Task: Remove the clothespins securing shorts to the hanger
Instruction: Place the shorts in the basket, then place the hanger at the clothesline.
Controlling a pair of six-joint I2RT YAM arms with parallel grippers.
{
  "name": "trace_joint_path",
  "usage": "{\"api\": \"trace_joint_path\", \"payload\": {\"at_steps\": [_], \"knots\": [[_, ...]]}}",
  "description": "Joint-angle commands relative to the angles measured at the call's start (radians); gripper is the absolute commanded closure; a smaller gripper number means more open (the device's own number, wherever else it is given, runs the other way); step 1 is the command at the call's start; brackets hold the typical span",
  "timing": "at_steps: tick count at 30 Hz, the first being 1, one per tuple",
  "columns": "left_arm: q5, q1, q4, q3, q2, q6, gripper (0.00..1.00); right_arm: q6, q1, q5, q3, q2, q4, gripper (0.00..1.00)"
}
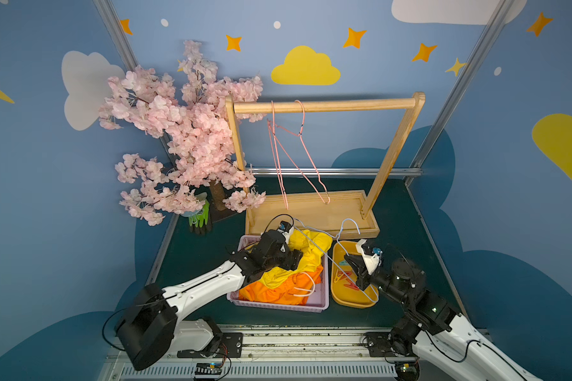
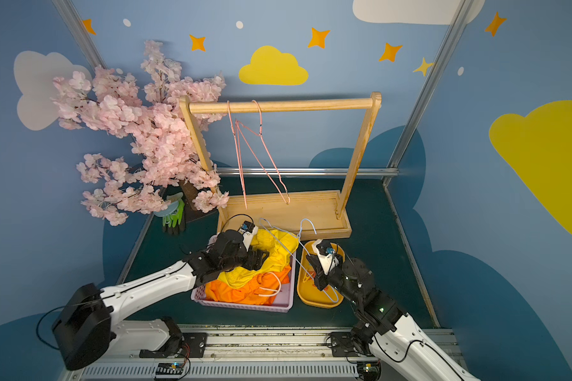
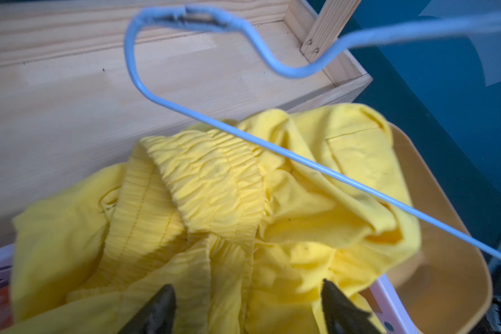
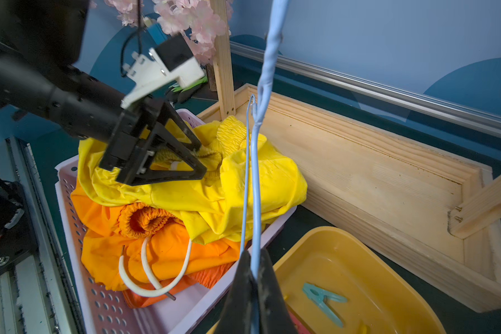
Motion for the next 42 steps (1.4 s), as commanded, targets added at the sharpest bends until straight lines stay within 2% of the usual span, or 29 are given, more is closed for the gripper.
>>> {"api": "trace_joint_path", "payload": {"at_steps": [1,4,7,11,17,21,23,27,30,33,35,38,42], "knots": [[0.02,0.002,-0.135,0.014,-0.13,0.101,0.0,-0.025,-0.003,-0.01,0.043,0.017,0.073,1.0],[0.049,0.003,-0.16,0.039,-0.222,0.158,0.0,-0.037,-0.004,-0.012,0.057,0.042,0.087,1.0],[0.022,0.002,-0.248,0.083,-0.269,0.234,0.0,-0.04,-0.005,-0.038,0.079,0.056,0.089,1.0],[-0.076,0.002,-0.293,0.081,-0.359,0.349,0.0,-0.083,-0.004,-0.119,0.101,0.059,0.097,1.0],[-0.048,0.002,-0.31,0.06,-0.506,0.487,0.0,-0.141,-0.005,-0.283,0.173,0.12,0.036,1.0],[0.036,0.002,-0.394,0.077,-0.555,0.655,0.0,-0.253,-0.005,-0.365,0.207,0.181,0.036,1.0],[0.05,0.003,-0.418,0.087,-0.566,0.687,0.0,-0.357,-0.005,-0.408,0.217,0.202,0.035,1.0],[0.074,0.003,-0.416,0.081,-0.583,0.739,0.0,-0.523,-0.007,-0.402,0.213,0.216,0.064,1.0],[0.08,0.003,-0.403,0.069,-0.585,0.775,0.0,-0.721,-0.017,-0.495,0.193,0.212,0.052,1.0],[0.087,0.003,-0.408,0.07,-0.572,0.799,0.0,-0.792,-0.046,-0.571,0.185,0.214,0.074,1.0],[0.078,0.003,-0.409,0.077,-0.562,0.802,0.0,-0.864,-0.065,-0.631,0.204,0.221,0.016,1.0],[0.119,0.004,-0.419,0.068,-0.568,0.829,0.01,-0.892,-0.09,-0.644,0.218,0.222,-0.012,1.0],[0.13,0.002,-0.425,0.049,-0.561,0.864,0.06,-0.971,-0.124,-0.719,0.227,0.209,-0.077,1.0]]}}
